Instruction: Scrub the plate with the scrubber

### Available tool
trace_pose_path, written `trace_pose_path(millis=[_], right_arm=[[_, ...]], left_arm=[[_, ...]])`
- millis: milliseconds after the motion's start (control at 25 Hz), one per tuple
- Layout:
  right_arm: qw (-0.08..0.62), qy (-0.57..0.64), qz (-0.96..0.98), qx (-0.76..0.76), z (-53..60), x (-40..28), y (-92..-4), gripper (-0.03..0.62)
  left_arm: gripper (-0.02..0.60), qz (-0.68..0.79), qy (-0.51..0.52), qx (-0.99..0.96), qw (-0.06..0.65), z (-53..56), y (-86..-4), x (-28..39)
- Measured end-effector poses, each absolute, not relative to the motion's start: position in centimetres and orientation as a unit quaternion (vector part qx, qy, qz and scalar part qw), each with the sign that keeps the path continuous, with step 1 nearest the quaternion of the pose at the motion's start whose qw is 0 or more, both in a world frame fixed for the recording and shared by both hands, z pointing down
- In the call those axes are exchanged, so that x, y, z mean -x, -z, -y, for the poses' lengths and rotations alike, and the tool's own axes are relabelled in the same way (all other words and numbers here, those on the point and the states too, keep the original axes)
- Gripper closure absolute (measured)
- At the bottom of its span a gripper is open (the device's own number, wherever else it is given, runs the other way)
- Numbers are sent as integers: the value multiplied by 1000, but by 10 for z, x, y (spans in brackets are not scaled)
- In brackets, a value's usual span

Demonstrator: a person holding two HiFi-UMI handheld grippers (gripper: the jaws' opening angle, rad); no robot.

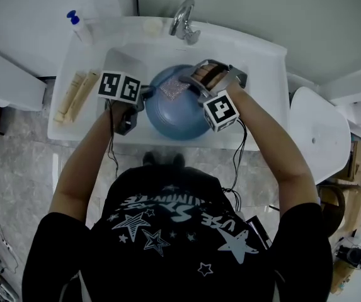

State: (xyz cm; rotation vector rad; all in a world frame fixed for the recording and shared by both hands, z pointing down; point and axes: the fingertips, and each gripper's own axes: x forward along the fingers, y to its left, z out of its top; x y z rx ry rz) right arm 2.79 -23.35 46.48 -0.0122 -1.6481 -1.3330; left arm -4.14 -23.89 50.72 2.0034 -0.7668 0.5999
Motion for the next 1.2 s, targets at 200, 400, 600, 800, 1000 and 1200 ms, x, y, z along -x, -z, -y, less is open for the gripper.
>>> trace_pose_path(millis=[200,400,600,800,1000,1200], right_arm=[[476,586,654,51,229,-24,-474,513],[508,550,662,7,248,-43,-480,513],[540,503,672,-59,260,-68,-481,513],[566,421,694,-143,264,-88,-486,513],[580,330,721,-187,252,-96,-499,513],[577,242,755,-196,235,-92,-512,513]], left_arm=[[545,288,-250,-810,445,239,-505,41],[545,298,-223,-802,466,247,-503,51],[545,318,-184,-803,470,259,-496,61],[545,364,-135,-794,468,277,-490,71],[543,394,-112,-781,471,285,-492,71],[541,414,-93,-769,477,290,-495,71]])
